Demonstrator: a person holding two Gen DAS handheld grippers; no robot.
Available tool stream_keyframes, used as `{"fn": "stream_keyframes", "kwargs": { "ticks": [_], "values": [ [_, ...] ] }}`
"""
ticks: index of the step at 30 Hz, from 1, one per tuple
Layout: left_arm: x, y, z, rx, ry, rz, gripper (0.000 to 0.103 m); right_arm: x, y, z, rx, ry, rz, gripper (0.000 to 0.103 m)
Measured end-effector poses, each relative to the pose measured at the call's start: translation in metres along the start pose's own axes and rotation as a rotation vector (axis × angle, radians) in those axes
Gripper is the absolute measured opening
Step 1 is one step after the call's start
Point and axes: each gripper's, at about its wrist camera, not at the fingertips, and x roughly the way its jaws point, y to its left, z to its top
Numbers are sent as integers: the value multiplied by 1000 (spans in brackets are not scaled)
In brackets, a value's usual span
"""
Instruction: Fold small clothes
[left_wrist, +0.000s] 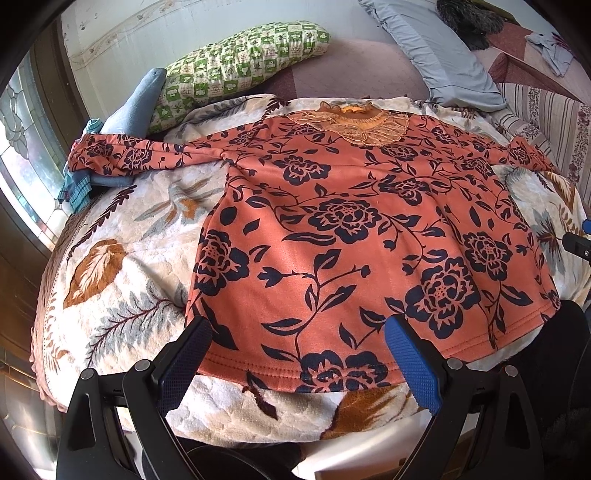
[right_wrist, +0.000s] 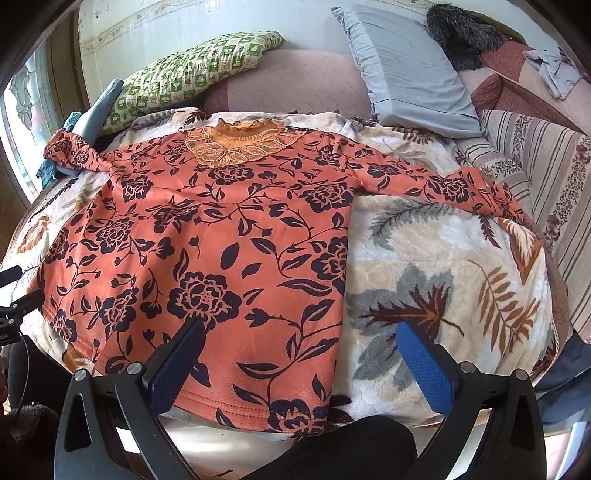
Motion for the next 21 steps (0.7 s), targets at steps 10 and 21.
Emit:
{"fn": "stream_keyframes", "kwargs": {
  "ticks": [10, 21],
  "values": [
    [0, 0, 3, 5, 6, 1, 95, 3, 1, 1, -11, 20, -8, 103],
    [8, -3, 11, 19, 17, 6, 95, 13, 1, 5, 6, 30, 17, 103]
  ]
}}
